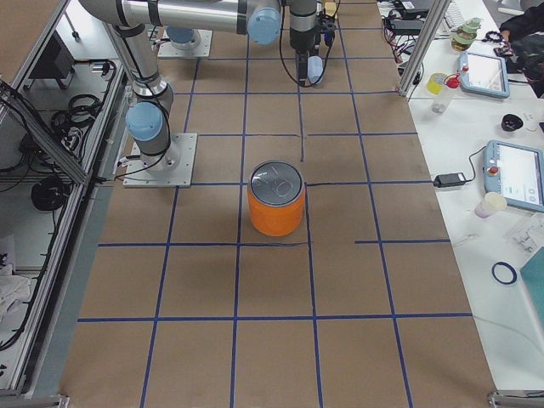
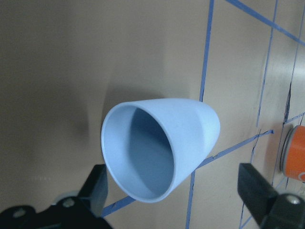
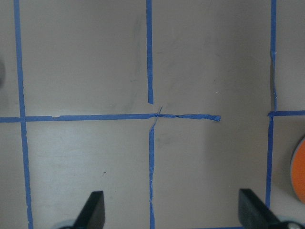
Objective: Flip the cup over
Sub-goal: 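Grasp the cup rim with the left gripper and lift it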
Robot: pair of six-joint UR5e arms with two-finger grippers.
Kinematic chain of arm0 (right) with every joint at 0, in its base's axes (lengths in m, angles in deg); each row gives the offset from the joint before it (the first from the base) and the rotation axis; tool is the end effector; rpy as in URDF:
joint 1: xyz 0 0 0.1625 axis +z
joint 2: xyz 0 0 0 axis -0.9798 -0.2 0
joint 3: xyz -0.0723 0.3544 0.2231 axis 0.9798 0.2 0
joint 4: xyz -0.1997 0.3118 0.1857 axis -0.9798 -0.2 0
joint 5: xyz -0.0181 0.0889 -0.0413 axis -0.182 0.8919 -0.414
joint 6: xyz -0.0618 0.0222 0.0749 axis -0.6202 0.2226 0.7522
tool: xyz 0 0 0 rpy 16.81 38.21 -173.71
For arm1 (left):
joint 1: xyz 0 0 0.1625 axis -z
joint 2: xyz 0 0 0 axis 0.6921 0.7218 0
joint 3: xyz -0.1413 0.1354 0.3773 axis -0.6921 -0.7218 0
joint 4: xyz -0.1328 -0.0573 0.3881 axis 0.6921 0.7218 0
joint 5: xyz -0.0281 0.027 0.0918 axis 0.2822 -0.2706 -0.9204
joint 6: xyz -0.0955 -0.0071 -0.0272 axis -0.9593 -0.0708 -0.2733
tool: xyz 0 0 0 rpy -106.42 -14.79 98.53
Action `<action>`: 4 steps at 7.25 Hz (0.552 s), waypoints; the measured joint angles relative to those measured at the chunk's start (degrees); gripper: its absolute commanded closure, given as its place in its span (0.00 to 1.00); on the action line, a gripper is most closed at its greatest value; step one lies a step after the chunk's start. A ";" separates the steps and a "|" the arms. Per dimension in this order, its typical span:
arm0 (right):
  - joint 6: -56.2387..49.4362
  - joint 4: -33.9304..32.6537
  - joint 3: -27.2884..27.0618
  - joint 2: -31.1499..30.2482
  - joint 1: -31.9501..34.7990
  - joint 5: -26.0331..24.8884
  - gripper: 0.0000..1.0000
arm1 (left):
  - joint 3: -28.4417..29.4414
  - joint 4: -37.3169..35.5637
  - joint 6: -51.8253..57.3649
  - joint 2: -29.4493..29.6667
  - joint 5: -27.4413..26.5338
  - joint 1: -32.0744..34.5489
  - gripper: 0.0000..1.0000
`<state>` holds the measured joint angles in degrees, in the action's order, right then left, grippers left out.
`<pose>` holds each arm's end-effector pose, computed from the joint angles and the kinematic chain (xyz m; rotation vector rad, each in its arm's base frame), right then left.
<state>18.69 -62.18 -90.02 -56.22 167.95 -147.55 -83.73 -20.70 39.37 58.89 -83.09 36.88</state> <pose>0.1254 -0.5135 0.4568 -0.0141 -3.1075 0.1062 -0.1124 -0.6174 0.1737 0.1273 -2.2338 -0.0192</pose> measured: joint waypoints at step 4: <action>-0.01 -0.15 -0.11 0.00 0.06 -0.02 0.00 | 0.58 -1.98 -1.33 1.15 2.83 1.89 0.87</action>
<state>18.68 -62.32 -90.13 -56.22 168.01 -147.57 -83.16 -22.68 38.04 60.04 -80.26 38.76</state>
